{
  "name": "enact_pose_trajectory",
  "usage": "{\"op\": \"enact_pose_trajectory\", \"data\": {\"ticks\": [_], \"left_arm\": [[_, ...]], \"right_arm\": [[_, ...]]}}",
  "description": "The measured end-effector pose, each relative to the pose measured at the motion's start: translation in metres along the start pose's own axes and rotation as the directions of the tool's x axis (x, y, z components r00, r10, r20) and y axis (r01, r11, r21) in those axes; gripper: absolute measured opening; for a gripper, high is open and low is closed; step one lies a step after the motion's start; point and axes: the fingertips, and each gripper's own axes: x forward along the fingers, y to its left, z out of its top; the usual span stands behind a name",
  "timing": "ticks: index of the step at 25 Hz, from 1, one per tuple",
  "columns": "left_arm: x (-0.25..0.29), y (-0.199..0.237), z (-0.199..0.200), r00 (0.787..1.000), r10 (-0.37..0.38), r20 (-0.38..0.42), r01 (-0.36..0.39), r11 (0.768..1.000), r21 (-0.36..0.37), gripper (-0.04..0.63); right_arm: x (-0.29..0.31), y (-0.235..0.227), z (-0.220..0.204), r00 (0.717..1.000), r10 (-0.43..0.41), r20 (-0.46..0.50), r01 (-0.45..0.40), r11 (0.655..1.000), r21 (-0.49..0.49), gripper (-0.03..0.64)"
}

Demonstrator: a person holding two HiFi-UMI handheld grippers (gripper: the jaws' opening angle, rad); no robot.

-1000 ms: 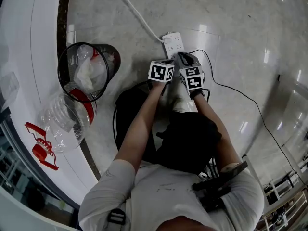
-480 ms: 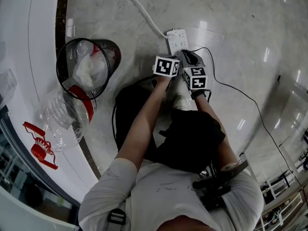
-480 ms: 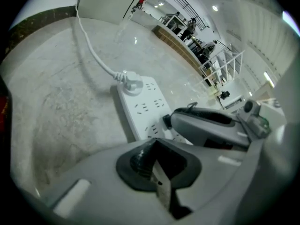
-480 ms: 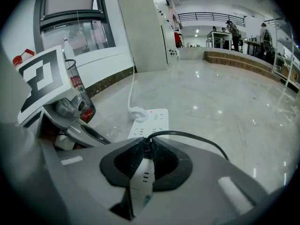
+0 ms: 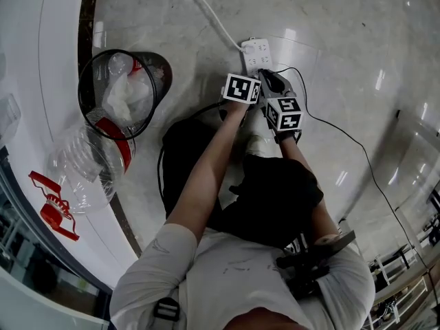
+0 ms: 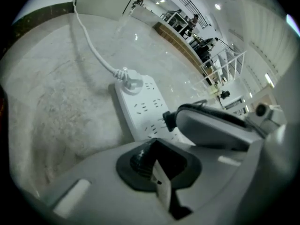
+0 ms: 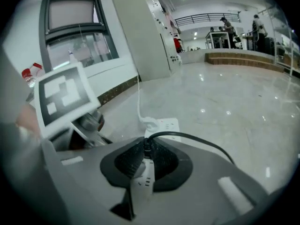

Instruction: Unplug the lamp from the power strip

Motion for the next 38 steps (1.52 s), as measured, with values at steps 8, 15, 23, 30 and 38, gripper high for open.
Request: {"op": "enact_pose_trajectory", "data": {"ticks": [8, 15, 23, 30, 38], "left_arm": [[0.000, -0.001, 0.005, 0.997, -0.066, 0.051, 0.068, 0.997, -0.047, 0.000], [0.002, 0.002, 0.003, 0.999, -0.036, 0.034, 0.036, 0.999, -0.004, 0.002], [-0.004, 0.004, -0.011, 1.000, -0.008, 0.005, 0.008, 0.998, 0.067, 0.002], [-0.033, 0.006, -0.034, 0.997, -0.040, 0.065, 0.038, 0.998, 0.044, 0.002], [-0.107, -0.011, -0.038, 0.990, -0.035, 0.137, 0.030, 0.999, 0.033, 0.002]], "right_arm": [[-0.009, -0.005, 0.014, 0.999, -0.001, 0.039, 0.001, 1.000, 0.004, 0.051], [-0.036, -0.025, 0.020, 0.995, -0.031, 0.093, 0.023, 0.996, 0.089, 0.052], [-0.088, -0.102, -0.002, 0.979, -0.131, 0.157, 0.058, 0.915, 0.400, 0.054], [-0.123, -0.170, -0.070, 0.947, -0.306, 0.096, 0.176, 0.745, 0.643, 0.061], [-0.207, -0.176, -0.108, 0.903, -0.429, 0.013, 0.282, 0.616, 0.736, 0.149]]}}
